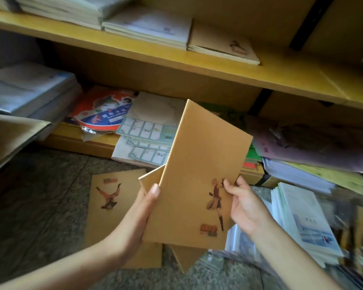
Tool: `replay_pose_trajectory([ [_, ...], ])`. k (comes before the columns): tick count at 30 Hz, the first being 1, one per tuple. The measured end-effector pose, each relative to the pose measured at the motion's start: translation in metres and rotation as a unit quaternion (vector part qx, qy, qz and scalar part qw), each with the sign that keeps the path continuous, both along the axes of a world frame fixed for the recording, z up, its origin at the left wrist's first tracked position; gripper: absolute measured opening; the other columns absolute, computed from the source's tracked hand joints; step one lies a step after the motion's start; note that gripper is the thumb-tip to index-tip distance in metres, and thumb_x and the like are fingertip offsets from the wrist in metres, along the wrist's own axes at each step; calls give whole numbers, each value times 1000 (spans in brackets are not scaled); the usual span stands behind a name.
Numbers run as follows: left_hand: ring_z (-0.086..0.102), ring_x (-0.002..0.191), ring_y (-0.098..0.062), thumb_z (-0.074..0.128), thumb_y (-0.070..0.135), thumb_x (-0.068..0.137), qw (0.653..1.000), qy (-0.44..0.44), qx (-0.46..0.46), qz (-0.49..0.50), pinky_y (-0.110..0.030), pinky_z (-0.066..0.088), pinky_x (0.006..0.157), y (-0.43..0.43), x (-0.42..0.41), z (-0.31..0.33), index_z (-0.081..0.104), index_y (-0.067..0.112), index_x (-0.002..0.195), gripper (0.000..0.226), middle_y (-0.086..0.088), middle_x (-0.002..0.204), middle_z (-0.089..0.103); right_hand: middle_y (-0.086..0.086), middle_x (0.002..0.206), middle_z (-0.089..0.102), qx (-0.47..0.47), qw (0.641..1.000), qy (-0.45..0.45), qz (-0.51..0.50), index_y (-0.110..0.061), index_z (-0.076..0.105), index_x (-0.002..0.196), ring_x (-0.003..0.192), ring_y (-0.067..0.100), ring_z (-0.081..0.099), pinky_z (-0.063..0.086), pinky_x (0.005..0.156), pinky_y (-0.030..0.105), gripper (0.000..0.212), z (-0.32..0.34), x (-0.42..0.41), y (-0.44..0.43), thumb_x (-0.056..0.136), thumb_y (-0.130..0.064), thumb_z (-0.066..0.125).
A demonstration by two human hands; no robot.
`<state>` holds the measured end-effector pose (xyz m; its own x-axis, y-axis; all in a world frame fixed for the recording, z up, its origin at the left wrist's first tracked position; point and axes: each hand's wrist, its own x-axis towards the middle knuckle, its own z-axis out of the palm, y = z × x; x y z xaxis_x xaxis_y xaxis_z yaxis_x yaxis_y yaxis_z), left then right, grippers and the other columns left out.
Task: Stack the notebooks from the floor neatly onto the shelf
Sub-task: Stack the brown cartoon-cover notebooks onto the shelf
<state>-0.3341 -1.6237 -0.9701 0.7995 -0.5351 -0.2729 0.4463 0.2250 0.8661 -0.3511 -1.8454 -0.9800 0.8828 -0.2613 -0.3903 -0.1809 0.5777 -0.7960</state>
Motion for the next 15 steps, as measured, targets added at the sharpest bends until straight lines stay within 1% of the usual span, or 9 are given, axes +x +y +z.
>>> replay_pose_trajectory([
  [1, 70, 79, -17, 39, 58, 87, 1000, 18, -18, -3, -27, 55, 61, -1, 2, -1, 62, 27, 116, 49, -6, 96, 73, 0, 83, 74, 12, 1000, 1, -10, -15, 59, 102, 72, 12, 71, 57, 55, 26, 25, 2, -1, -2, 94, 2, 43],
  [2, 69, 82, -16, 40, 59, 86, 1000, 20, -20, -9, -30, 55, 67, -2, 3, -1, 66, 26, 111, 49, -7, 98, 72, 0, 81, 74, 31, 999, 5, -24, -15, 59, 101, 70, 12, 71, 57, 53, 27, 25, 5, -2, -3, 95, 2, 42],
  [4, 68, 92, -14, 59, 57, 79, 999, -2, 26, -30, -34, 53, 79, -6, 6, -4, 65, 25, 111, 45, -3, 103, 72, 3, 79, 74, 68, 997, 14, -40, -14, 59, 107, 66, 15, 71, 57, 53, 30, 26, 8, -3, -7, 96, -1, 40],
  [5, 68, 95, -14, 66, 50, 78, 998, -15, 53, -43, -34, 54, 80, -10, 5, -6, 64, 25, 111, 41, -1, 104, 71, 5, 80, 74, 82, 996, 17, -36, -13, 58, 112, 65, 16, 71, 58, 53, 31, 27, 10, -3, -8, 97, -3, 39],
  [7, 68, 95, -16, 60, 33, 85, 997, -13, 65, -34, -35, 56, 78, -15, 7, -6, 67, 23, 107, 25, -2, 104, 72, 6, 84, 73, 89, 996, 12, -26, -14, 57, 117, 66, 17, 71, 57, 52, 31, 28, 13, -3, -11, 96, -5, 40],
  [9, 68, 90, -18, 55, 22, 91, 998, -1, 51, -22, -36, 57, 76, -17, 14, 1, 71, 21, 100, 19, -7, 101, 72, 4, 97, 72, 52, 998, -13, -24, -19, 58, 116, 76, 15, 71, 58, 58, 30, 29, 17, -1, -15, 95, -4, 43],
  [12, 67, 74, -15, 63, 19, 85, 999, -24, 5, -45, -27, 55, 59, -18, 28, 23, 69, 28, 106, 23, -6, 93, 72, 7, 113, 67, -42, 997, -57, -14, -20, 55, 117, 90, 15, 69, 59, 71, 32, 33, 26, 2, -22, 92, 0, 46],
  [13, 66, 69, -14, 59, 21, 88, 999, -15, -6, -43, -26, 54, 55, -18, 34, 30, 67, 29, 108, 23, -5, 89, 71, 7, 113, 68, -65, 996, -67, -6, -19, 55, 118, 92, 15, 68, 58, 74, 32, 35, 31, 4, -25, 90, 0, 47],
  [15, 66, 68, -12, 42, 29, 95, 999, -5, -15, -34, -27, 57, 57, -18, 45, 43, 64, 27, 112, 27, -2, 86, 71, 6, 110, 69, -107, 990, -87, 11, -18, 55, 117, 95, 18, 67, 57, 77, 32, 37, 41, 7, -29, 85, -1, 51],
])
